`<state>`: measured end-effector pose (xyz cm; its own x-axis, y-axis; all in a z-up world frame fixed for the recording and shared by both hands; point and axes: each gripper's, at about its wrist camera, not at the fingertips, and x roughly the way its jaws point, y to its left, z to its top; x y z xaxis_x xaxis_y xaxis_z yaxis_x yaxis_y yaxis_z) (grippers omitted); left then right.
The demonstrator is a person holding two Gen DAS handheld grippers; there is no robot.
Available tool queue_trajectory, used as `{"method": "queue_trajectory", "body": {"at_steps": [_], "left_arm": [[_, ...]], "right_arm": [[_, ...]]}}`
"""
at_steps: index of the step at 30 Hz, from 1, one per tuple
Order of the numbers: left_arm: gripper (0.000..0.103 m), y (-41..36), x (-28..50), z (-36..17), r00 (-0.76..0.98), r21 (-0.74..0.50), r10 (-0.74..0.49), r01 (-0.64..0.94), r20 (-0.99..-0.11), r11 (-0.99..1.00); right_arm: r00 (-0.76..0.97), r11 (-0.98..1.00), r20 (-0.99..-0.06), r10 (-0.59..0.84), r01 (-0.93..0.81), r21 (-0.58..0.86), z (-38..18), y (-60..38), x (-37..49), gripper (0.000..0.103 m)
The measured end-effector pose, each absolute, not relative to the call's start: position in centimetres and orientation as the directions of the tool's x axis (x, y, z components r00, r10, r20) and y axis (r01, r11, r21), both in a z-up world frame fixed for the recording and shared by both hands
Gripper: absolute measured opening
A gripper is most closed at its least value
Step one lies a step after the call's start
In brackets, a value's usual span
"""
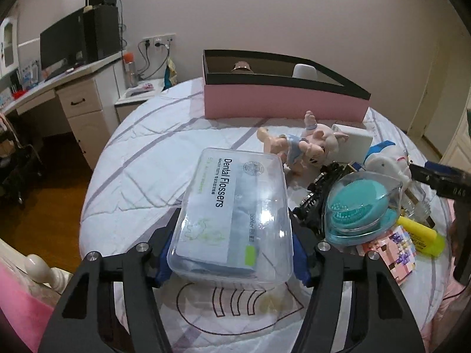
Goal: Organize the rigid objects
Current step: 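Grasp the clear dental flosser box with the left tool, then grasp the pink-white block figure with the right tool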
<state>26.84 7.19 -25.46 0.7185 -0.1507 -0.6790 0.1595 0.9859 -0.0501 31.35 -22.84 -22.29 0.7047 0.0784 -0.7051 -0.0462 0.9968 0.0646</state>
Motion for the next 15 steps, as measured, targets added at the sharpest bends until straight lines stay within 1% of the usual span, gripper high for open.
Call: {"method": "queue_trajectory", "body": {"at_steps": [5,8,11,12,13,14,15], "left_arm": [[0.063,6.7,26.6,-25.0,0.72,-0.025,-0.137,0.164,-0.68,0.986],[0.062,7.0,26.4,-24.7,0.722,-0.042,-0.148,0.162,-0.676,0.986],[0.062,7.2,26.5,-24.5,0.721,-0.062,-0.154,0.152,-0.676,0.986],[0.062,7.3,26.5,-24.5,0.722,-0.062,-0.154,0.153,-0.674,0.986],[0.062,7.2,26.5,-24.4,0.722,-0.062,-0.155,0.154,-0.674,0.986],[0.062,7.2,26.5,-24.3,0.721,-0.062,-0.155,0.154,-0.675,0.986],[0.062,7.1,26.5,-24.2,0.721,-0.062,-0.157,0.156,-0.675,0.986]], "right_arm": [[0.674,0.991,-0.727,0.131,-0.101,0.085,-22.1,-22.8,32.7,0.103],[0.682,0.988,-0.715,0.157,-0.114,0.108,-21.7,-22.5,32.7,0.103],[0.661,0.986,-0.733,0.16,-0.14,0.089,-22.2,-21.8,33.3,0.102],[0.656,0.985,-0.735,0.169,-0.138,0.102,-22.3,-21.9,33.5,0.099],[0.651,0.983,-0.737,0.181,-0.139,0.119,-22.4,-22.1,33.6,0.089],[0.641,0.981,-0.743,0.193,-0.137,0.136,-22.7,-22.3,33.8,0.084],[0.642,0.982,-0.743,0.187,-0.132,0.133,-22.8,-22.4,33.9,0.076]]}}
